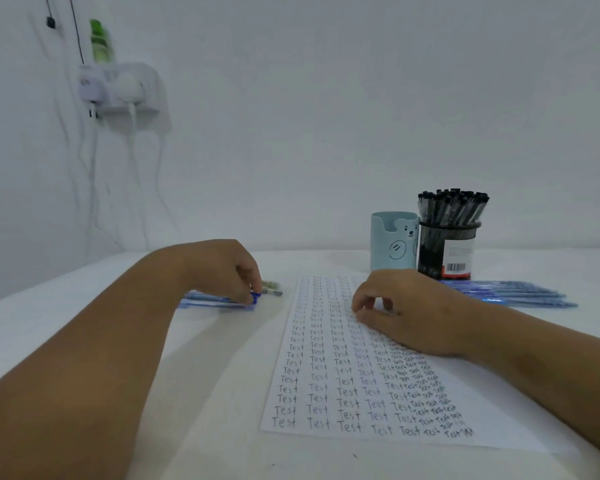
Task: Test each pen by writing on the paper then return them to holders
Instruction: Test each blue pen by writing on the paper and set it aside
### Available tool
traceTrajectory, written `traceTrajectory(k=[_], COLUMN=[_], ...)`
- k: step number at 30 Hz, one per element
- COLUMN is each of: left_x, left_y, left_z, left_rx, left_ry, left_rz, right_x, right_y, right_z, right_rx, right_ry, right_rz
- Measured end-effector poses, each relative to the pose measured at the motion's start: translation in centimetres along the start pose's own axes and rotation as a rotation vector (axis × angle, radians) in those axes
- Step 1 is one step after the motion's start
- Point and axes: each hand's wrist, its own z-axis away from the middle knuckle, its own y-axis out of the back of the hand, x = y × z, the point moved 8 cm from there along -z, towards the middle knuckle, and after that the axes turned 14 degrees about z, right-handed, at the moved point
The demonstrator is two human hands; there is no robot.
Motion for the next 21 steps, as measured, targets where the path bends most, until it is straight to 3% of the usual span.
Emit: traceTrajectory(k=[7,13,17,21], left_x=[-0.4,0.2,2.2,5.1], left_y=[-0.5,0.0,2.2,4.6], left_z=[0.2,0.0,0.7,2.2], left_rx=[-0.034,0.059,0.258,0.506], left_ry=[0.035,0.012,-0.099,-0.335], left_rz=[-0.018,-0.023,0.358,0.778], right_x=[0.0,-0.1,0.0,0.5], right_y=[0.0,0.1,0.1,0.4], right_z=[0.0,0.1,0.1,0.3], right_rx=[0.010,0.014,0.010,0.031], right_ry=[0.008,0.019,0.005,-0.052], right_rz=[-0.001,-0.006,-0.022,-0.066])
